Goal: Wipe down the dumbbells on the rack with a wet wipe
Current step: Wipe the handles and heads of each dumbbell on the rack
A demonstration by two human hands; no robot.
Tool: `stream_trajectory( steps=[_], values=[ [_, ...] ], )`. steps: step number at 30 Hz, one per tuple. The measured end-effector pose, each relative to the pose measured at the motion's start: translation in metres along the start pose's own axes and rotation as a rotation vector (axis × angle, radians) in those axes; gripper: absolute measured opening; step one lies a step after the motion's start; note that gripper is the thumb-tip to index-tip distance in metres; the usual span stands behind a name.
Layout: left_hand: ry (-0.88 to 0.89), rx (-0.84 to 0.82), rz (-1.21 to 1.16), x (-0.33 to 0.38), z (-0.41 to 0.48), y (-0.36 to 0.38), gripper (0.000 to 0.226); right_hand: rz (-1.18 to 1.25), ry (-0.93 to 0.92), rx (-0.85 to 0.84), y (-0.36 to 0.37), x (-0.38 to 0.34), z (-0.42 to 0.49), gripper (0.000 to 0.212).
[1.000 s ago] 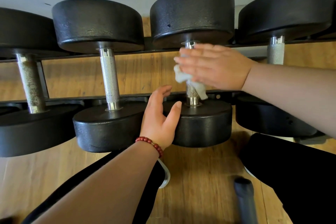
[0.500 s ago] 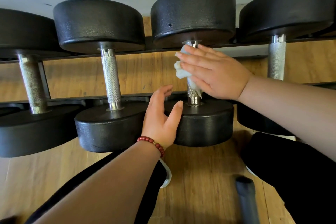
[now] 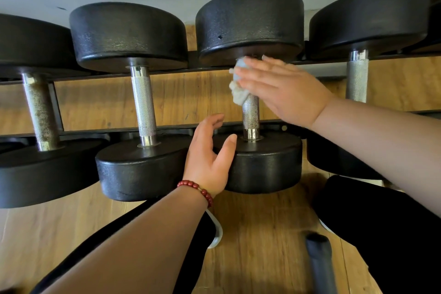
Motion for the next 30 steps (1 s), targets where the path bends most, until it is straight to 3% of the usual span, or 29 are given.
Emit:
stream_trajectory(
  steps=[2, 5, 7, 11, 16, 21, 27, 30],
  values=[
    [0.003, 0.006, 0.003, 0.0, -0.001, -0.001, 0.053, 0.001, 0.064, 0.002, 0.005, -0.003, 0.0, 0.052],
    [0.002, 0.003, -0.003, 0.0, -0.001, 0.0, 0.06, 0.026, -0.055, -0.072, 0.018, -0.021, -0.01, 0.053],
    [0.004, 0.005, 0.003, 0.0, 0.0, 0.0, 0.057, 0.023, -0.048, -0.034, 0.013, -0.015, -0.008, 0.053],
    [0.013, 0.007, 0.009, 0.002, -0.001, -0.001, 0.065, 0.078, 0.157, 0.035, 0.009, -0.008, -0.002, 0.05],
    [0.008, 0.005, 0.004, 0.0, -0.001, 0.0, 0.064, 0.292, 0.295, -0.059, 0.008, -0.002, -0.011, 0.036],
    [0.001, 0.002, 0.0, 0.001, -0.001, 0.001, 0.066, 0.215, 0.493, 0.087, -0.009, 0.001, -0.013, 0.032],
    [-0.002, 0.001, 0.02, 0.0, -0.002, -0.001, 0.059, 0.455, 0.736, 0.125, -0.008, 0.006, -0.024, 0.021],
    [-0.003, 0.003, 0.016, 0.001, -0.001, -0.001, 0.061, 0.553, 0.964, 0.202, -0.008, 0.02, -0.03, 0.016]
  ],
)
Point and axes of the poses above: each hand's wrist, its own z-axis towards the middle knuckle, its own y-axis out of the palm, x = y × z, the point moved 10 cm from there along z, towards the middle knuckle, and after that the axes turned 4 degrees about y, right-handed, at the moved point
